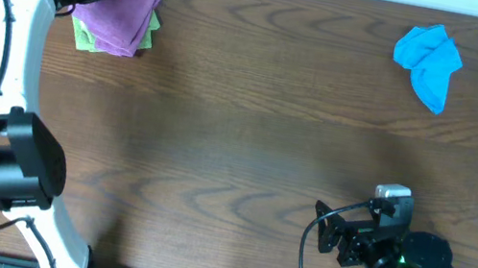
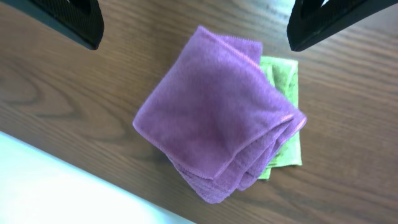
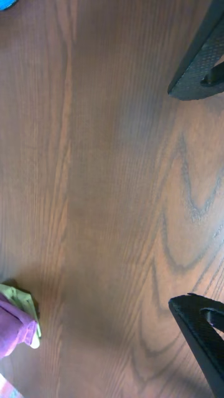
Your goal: Fold the cloth
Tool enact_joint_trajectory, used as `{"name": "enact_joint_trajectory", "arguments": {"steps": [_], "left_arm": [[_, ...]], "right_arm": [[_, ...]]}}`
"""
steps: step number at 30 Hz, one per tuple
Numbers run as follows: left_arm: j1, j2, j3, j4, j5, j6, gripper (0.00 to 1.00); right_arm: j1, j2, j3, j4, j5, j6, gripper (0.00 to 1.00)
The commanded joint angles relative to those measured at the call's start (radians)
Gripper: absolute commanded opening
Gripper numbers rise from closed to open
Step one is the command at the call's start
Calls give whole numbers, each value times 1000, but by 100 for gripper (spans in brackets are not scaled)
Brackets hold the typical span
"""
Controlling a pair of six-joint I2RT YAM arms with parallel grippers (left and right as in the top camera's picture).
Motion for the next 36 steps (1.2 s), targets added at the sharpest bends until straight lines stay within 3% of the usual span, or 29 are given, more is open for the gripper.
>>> {"name": "enact_joint_trajectory", "arguments": {"steps": [1,6,14,20,28,36], "left_arm": [[0,-59,19,-15,-6,21,96],[1,-115,19,-123,-6,22,95],[-1,-196,17,-488,-1,166,95],[-6,-288,-60,-607,22,252,95],[-3,-553,-415,-546,19,250,95],[-5,-939,-891,-268,67,177,96]], "right_arm": [[-6,-5,-4,-1,0,13,99],[-6,-5,-4,-1,0,13,99],[-6,-5,-4,-1,0,13,99],[-6,-5,-4,-1,0,13,99],[-6,-5,-4,-1,0,13,99],[-6,-5,-4,-1,0,13,99]]}}
